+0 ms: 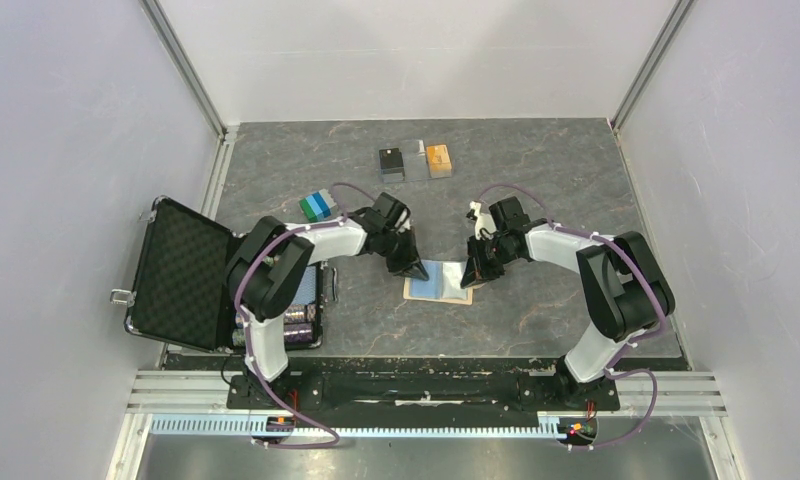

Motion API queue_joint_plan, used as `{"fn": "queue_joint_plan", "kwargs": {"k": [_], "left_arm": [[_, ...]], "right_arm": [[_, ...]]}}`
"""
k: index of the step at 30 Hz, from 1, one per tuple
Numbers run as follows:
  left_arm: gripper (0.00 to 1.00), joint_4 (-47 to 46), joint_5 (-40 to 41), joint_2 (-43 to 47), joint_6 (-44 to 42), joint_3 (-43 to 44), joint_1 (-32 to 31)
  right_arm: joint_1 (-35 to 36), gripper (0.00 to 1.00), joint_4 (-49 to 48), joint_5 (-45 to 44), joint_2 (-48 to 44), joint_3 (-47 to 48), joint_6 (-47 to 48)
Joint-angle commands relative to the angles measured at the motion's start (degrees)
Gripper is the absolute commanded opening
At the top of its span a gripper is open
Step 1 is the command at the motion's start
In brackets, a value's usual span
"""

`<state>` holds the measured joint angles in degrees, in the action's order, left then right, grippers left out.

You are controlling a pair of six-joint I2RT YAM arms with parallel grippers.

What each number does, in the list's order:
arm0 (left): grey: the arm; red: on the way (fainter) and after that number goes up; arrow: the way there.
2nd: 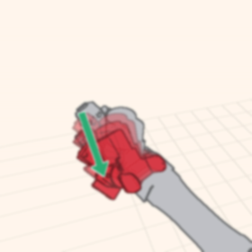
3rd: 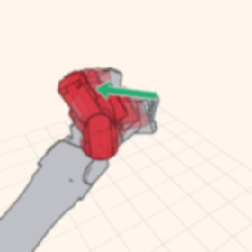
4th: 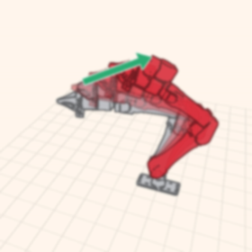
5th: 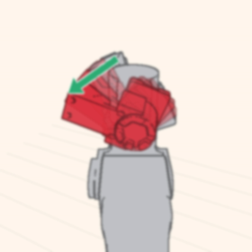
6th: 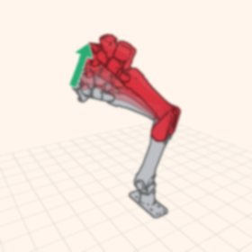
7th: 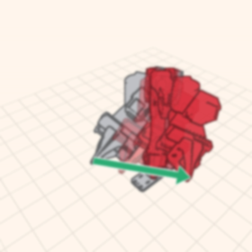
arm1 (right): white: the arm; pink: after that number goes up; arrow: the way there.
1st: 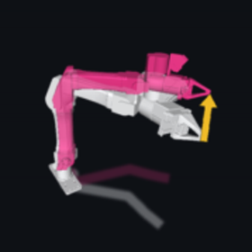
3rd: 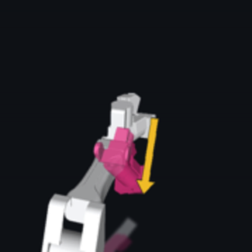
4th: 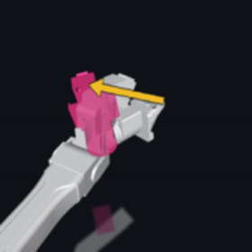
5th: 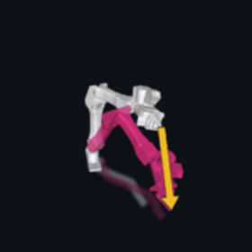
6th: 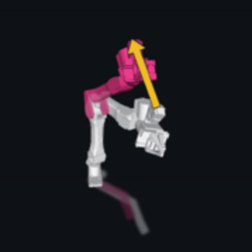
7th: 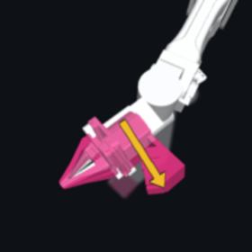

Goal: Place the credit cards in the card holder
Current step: Open the card holder at the center of the board.

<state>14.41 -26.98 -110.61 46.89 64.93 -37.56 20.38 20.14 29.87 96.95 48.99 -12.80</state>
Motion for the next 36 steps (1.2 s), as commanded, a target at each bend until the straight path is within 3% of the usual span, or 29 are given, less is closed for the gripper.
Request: {"fn": "queue_joint_plan", "kwargs": {"k": [1, 5, 9, 12, 15, 21, 23, 30, 36], "left_arm": [[0.02, 1.5, 4.2, 2.7, -2.2, -2.1, 2.7], [0.02, 6.7, 6.5, 0.5, -3.6, -1.7, 2.6], [0.02, 11.6, 10.8, 1.0, -4.8, -2.3, 2.4], [0.02, 13.4, 11.9, 1.5, -5.1, -3.1, 2.2], [0.02, 14.2, 13.6, 2.1, -5.5, -4.0, 1.5], [0.02, 16.1, 15.2, 1.5, -7.0, -3.2, 0.3], [0.02, 16.9, 15.4, 1.0, -7.8, -1.9, 0.0], [0.02, 19.0, 16.0, -0.7, -10.5, 1.4, -1.7], [0.02, 19.6, 16.6, -0.7, -11.0, 1.9, -2.8]], "right_arm": [[0.3, 0.03, 0.2, -8.7, 1.9, -1.7, 4.4], [0.3, 0.03, 3.1, -12.4, 1.9, 0.2, 6.4], [1.5, 0.02, 7.2, -23.1, 0.9, 2.8, 9.6], [1.5, 0.02, 8.0, -24.2, 1.8, 3.5, 10.6], [1.4, 0.00, 8.0, -21.7, 2.4, 3.7, 9.6], [1.3, 0.04, 4.3, -6.3, 0.7, 5.6, 5.8], [1.4, 0.07, 3.5, -4.8, -0.1, 6.7, 5.0], [1.4, 0.08, 1.5, 2.6, 3.2, 9.1, 2.9], [1.5, 0.09, -0.8, 2.5, 4.8, 10.9, 1.4]]}}
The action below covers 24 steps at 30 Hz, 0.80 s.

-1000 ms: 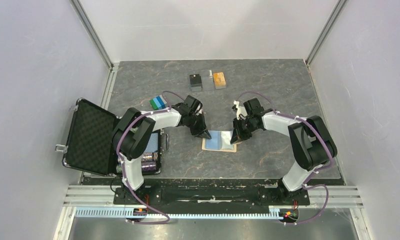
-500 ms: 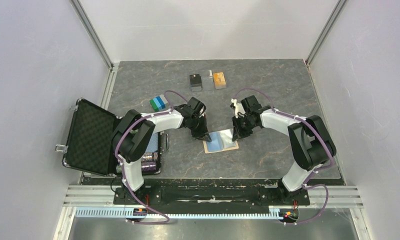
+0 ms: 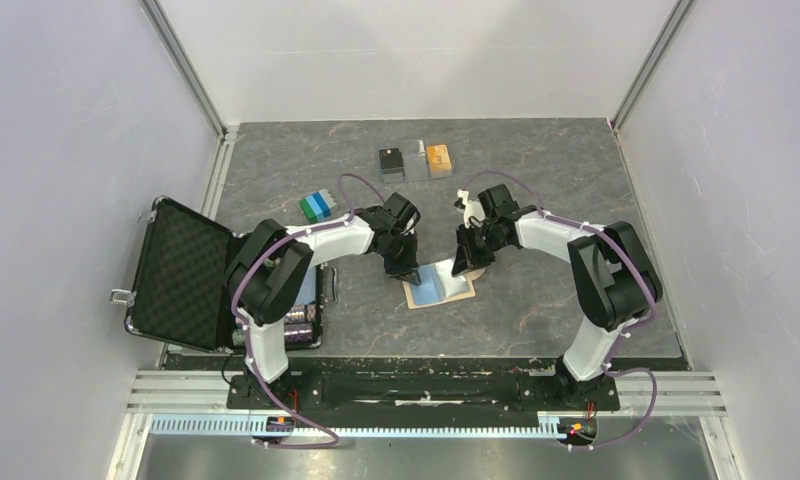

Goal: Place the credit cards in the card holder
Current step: Open the card holder at the center of the board.

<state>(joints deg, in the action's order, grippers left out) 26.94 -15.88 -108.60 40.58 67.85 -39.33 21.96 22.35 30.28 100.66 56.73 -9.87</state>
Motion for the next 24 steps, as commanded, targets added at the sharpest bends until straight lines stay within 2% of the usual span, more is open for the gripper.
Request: {"fn": "queue_joint_plan", "kwargs": {"k": [1, 5, 12, 19, 24], "left_arm": [[0.02, 7.2, 5.5, -2.7, -4.9, -0.8, -1.1], [0.02, 7.3, 4.8, -3.2, -5.6, -0.4, -1.6], [0.02, 7.4, 4.7, -1.6, -5.7, -2.2, -1.9], [0.02, 7.3, 4.7, 1.3, -7.4, -3.3, -3.3], [0.02, 7.7, 4.9, 2.2, -7.7, -3.6, -4.1]], "right_arm": [[-0.1, 0.09, -3.1, 1.7, 1.6, 3.4, -1.5], [-0.1, 0.07, -2.3, 0.3, 4.5, 4.1, -0.5], [-0.1, 0.00, 2.7, -8.3, 4.4, 1.6, 2.1], [-0.1, 0.00, 3.5, -6.3, -0.8, -6.5, 1.4], [-0.2, 0.00, 5.7, -7.2, -3.4, -7.1, 1.5]]}}
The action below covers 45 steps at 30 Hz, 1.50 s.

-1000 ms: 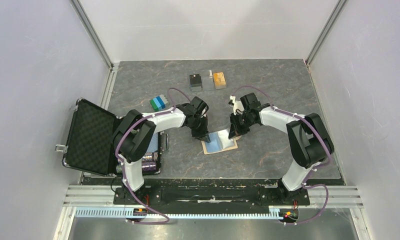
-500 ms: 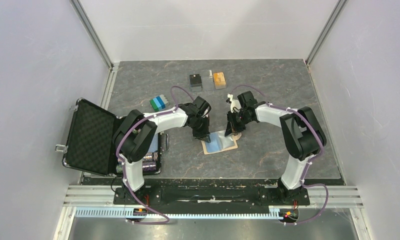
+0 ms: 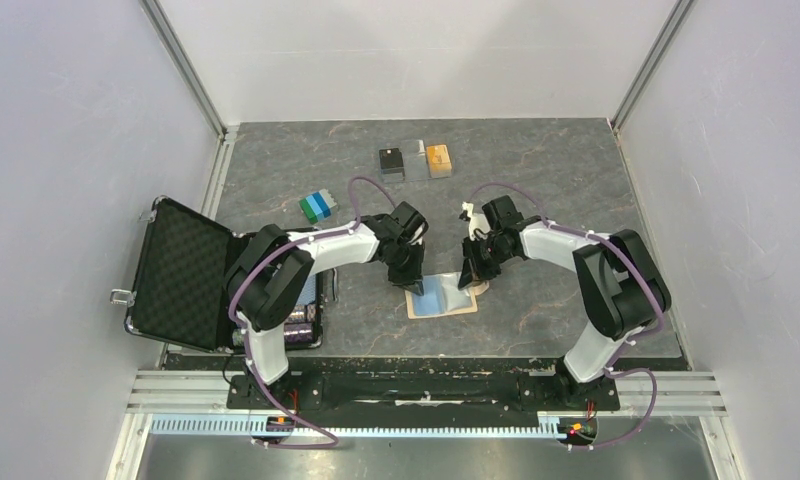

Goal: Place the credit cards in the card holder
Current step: Open the card holder at the center of the board, then move the storage box to the center of the board.

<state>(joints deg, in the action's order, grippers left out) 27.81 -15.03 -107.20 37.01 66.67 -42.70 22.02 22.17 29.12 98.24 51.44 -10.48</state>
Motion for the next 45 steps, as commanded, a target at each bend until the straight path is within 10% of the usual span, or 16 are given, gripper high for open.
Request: {"fn": "queue_joint_plan", "kwargs": {"k": [1, 14, 19, 39, 45], "left_arm": [[0.02, 6.8, 4.0, 1.0, -4.0, -2.6, -0.8], [0.49, -6.1, -6.8, 6.4, 1.1, 7.5, 9.3], [0.51, -12.9, -9.9, 2.9, 7.4, 12.7, 18.3], [0.55, 16.8, 17.0, -32.1, 5.4, 64.7, 25.7], [0.30, 16.6, 16.3, -33.1, 2.9, 64.3, 25.8]], "right_arm": [[-0.2, 0.00, 6.0, -6.3, -1.1, -1.3, 2.2], [-0.2, 0.00, 5.5, 1.0, -1.6, 7.1, 1.1], [-0.2, 0.01, 4.3, 3.8, -2.8, 7.6, -1.1], [-0.2, 0.01, 6.2, 4.8, -0.9, 7.1, -1.5], [-0.2, 0.01, 6.4, 4.9, 0.3, 7.9, -1.3]]}}
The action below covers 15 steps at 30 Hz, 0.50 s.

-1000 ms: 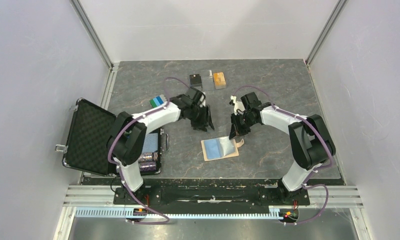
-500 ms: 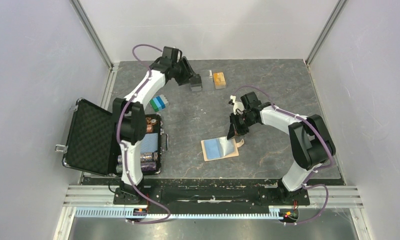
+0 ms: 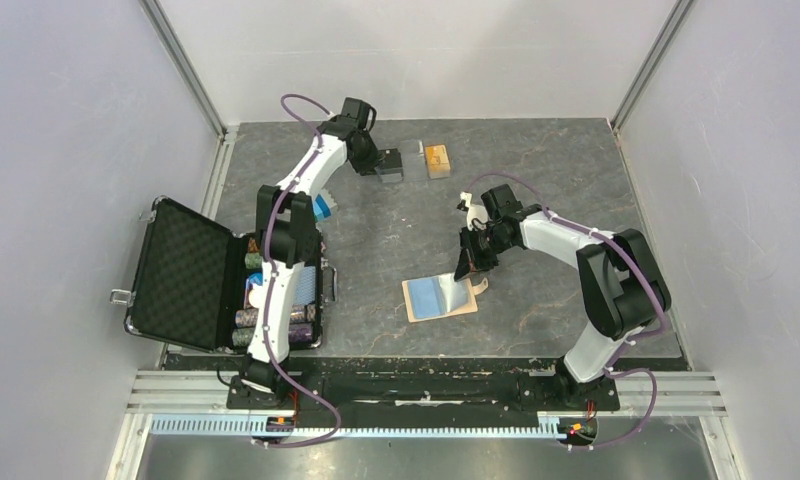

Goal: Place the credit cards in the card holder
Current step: Move the storage box to the center of the board.

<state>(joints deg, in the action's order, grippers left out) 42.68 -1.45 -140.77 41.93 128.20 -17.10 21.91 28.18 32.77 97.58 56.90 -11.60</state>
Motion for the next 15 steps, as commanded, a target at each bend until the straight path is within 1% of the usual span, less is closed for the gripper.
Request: {"fn": "queue_joint_plan", "kwargs": {"k": [1, 3, 5, 11, 15], "left_arm": [[0.24, 1.9, 2.7, 0.7, -2.4, 2.4, 0.2], [0.10, 2.1, 3.0, 1.7, -3.3, 0.9, 0.2], [0.03, 2.0, 3.9, 3.4, -3.6, -1.2, 0.2], [0.02, 1.2, 3.1, 9.5, -6.5, -8.7, -0.1], [0.02, -1.3, 1.7, 16.0, -9.7, -17.5, -0.6]], "right_arm": [[-0.2, 0.01, 0.3, 1.2, 1.0, 2.4, -0.1], [-0.2, 0.01, 0.3, 1.2, 0.9, 2.5, -0.2], [-0.2, 0.01, 0.6, 1.0, 0.9, 2.7, -0.3], [-0.2, 0.02, 0.8, 0.8, 1.1, 4.9, -1.2], [-0.2, 0.02, 1.7, -0.3, 0.4, 6.6, -1.9]]}}
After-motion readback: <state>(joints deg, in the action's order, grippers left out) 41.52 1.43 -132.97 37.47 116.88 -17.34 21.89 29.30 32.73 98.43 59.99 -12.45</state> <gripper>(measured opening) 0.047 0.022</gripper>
